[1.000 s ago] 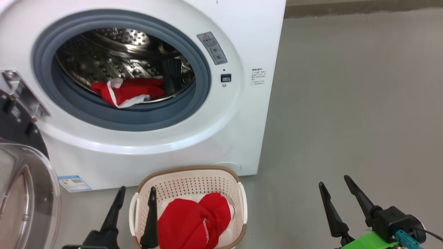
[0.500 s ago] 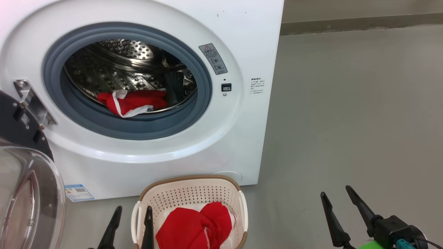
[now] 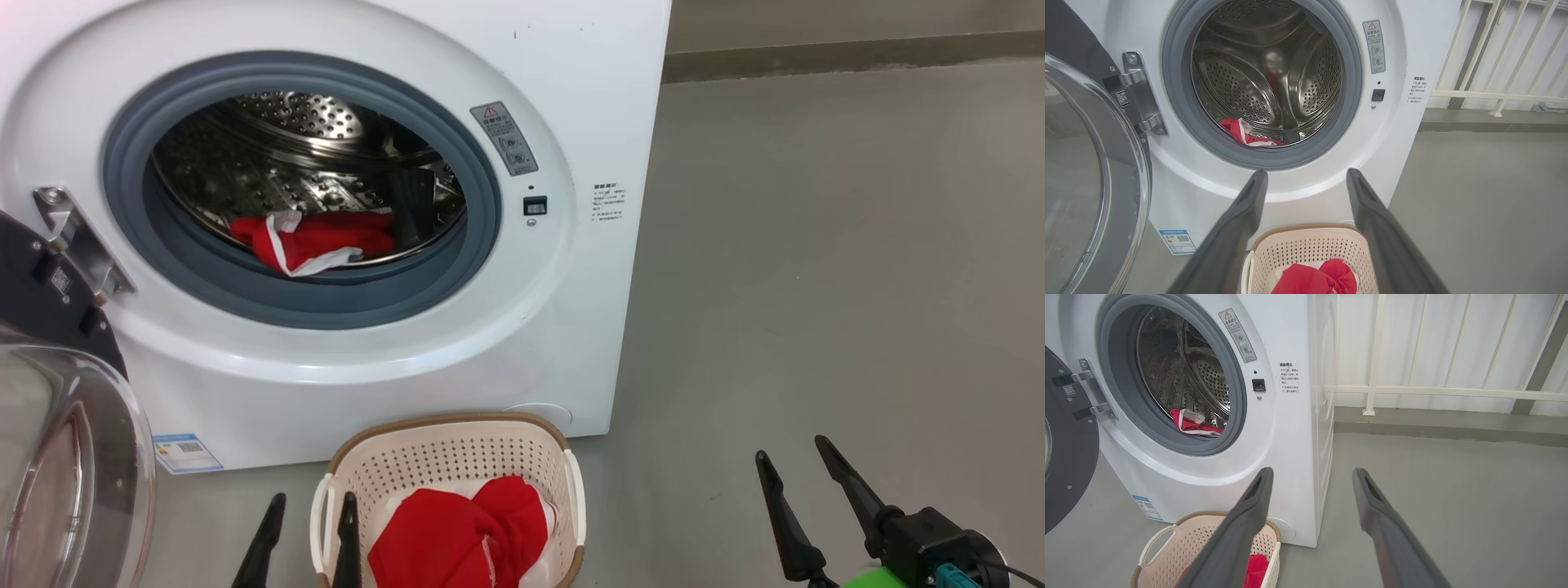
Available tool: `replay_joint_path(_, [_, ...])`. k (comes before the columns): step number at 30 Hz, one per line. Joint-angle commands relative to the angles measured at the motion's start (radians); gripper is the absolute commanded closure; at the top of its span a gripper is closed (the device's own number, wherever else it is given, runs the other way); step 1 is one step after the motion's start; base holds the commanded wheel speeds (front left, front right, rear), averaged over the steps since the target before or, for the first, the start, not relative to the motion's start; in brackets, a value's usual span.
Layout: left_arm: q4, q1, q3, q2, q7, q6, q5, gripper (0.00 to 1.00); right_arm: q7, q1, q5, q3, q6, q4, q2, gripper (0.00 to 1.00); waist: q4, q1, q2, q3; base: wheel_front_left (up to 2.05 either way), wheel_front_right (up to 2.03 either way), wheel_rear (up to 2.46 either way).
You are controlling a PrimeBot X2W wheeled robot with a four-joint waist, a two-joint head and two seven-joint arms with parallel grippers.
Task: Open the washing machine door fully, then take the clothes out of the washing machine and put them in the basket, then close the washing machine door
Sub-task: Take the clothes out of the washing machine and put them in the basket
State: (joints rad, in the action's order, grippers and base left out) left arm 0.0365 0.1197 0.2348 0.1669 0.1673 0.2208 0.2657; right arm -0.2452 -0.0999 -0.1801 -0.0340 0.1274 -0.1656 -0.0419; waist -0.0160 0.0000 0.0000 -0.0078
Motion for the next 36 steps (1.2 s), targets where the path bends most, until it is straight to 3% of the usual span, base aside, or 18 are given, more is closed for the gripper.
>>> replay_joint_path(1, [0.023, -0.023, -0.032, 0.008, -0.001, 0.007, 0.002, 0.00, 0.000, 0.014, 0.001, -0.019, 0.003, 0.027, -0.009, 0.00, 0.001, 0.0000, 0.0000, 0.001, 0.00, 0.00, 0.00])
replay_joint_path(12, [0.000, -0.053, -0.025, 0.004, 0.004, 0.012, 0.006, 0.00, 0.005, 0.020, 0.003, -0.024, 0.003, 0.039, -0.008, 0.00, -0.004, 0.0000, 0.0000, 0.026, 0.00, 0.00, 0.00])
replay_joint_path(20, [-0.072, -0.156, -0.014, -0.014, 0.005, -0.014, 0.028, 0.00, 0.005, 0.052, 0.004, -0.028, 0.003, 0.066, -0.009, 0.00, -0.021, 0.0000, 0.0000, 0.111, 0.00, 0.00, 0.00])
replay_joint_path(31, [-0.358, -0.437, 0.011, -0.030, 0.032, -0.060, 0.014, 0.00, -0.006, 0.140, -0.019, -0.047, 0.003, 0.083, -0.024, 0.00, -0.064, 0.0000, 0.0000, 0.307, 0.00, 0.00, 0.00])
replay_joint_path(36, [-0.508, -0.578, 0.016, -0.023, -0.005, -0.082, 0.015, 0.00, -0.012, 0.191, -0.035, -0.062, 0.003, 0.080, -0.025, 0.00, -0.090, 0.0000, 0.0000, 0.387, 0.00, 0.00, 0.00])
